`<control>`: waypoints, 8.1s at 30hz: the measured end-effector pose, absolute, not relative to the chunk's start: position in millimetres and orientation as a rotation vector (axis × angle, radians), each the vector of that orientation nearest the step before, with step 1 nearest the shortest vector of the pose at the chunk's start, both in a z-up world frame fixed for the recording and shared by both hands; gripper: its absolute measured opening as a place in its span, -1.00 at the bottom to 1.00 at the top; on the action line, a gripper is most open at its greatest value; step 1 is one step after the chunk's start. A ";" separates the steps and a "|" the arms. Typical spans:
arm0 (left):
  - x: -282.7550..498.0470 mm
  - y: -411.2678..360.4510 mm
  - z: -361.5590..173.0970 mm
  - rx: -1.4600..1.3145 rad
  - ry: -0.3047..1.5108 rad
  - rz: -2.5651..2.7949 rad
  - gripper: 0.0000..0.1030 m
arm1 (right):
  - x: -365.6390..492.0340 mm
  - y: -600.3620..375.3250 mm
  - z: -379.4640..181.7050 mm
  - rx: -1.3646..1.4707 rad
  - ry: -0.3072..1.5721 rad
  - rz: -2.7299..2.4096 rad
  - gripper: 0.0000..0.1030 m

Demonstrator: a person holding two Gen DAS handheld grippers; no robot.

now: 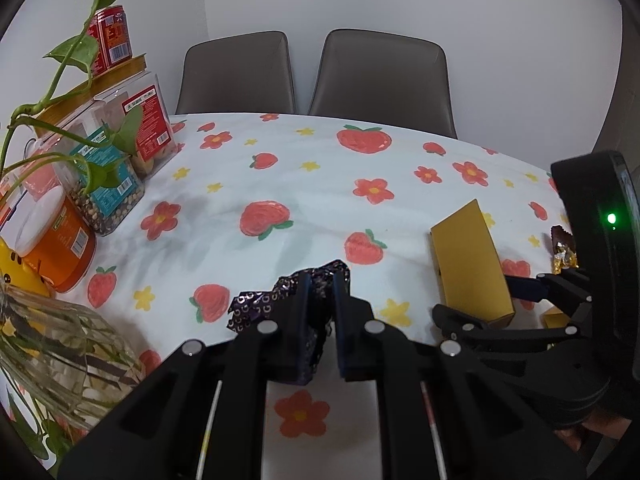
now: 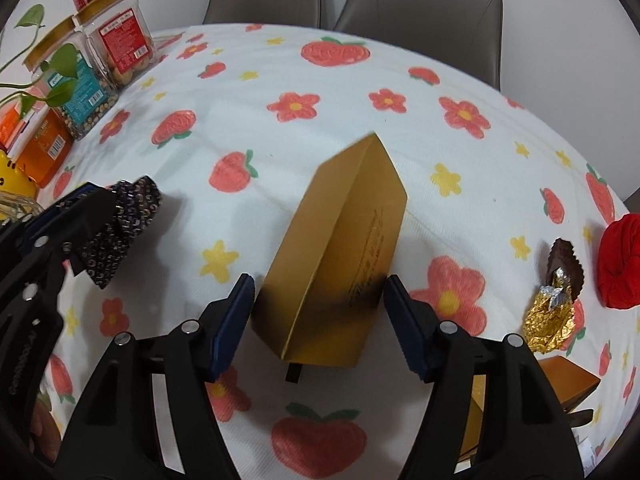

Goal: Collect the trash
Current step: 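Carry the wrapper and gold box over to the metal bin, then open both tools above the bin to drop the wrapper and box, then swing both open tools back toward the table, then grasp the gold foil box with the left tool while the right tool grasps the white receipt, then carry the gold box and white receipt over to the metal bin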

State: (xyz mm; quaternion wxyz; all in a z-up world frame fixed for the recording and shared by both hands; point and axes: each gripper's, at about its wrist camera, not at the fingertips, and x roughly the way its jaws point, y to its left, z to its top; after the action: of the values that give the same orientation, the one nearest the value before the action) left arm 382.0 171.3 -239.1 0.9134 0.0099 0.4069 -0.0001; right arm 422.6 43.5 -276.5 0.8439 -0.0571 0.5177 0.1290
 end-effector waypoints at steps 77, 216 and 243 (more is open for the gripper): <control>-86.2 -614.7 -461.8 0.375 1.055 -0.863 -0.77 | -188.2 -700.3 -485.1 0.332 1.040 -0.407 -0.07; 325.5 -80.8 -215.0 0.093 0.812 -0.284 -0.99 | 282.2 -226.3 -228.4 -0.032 0.979 0.281 -0.85; 210.4 -161.9 -168.6 0.132 0.778 -0.597 -0.99 | 146.8 -317.3 -187.1 0.154 0.910 0.002 -0.85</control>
State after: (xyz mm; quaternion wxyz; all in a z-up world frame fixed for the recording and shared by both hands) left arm 210.4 -161.9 -168.6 0.8802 0.0634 0.3732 -0.2864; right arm 146.8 -317.3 -187.1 0.8953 0.0743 0.4392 0.0007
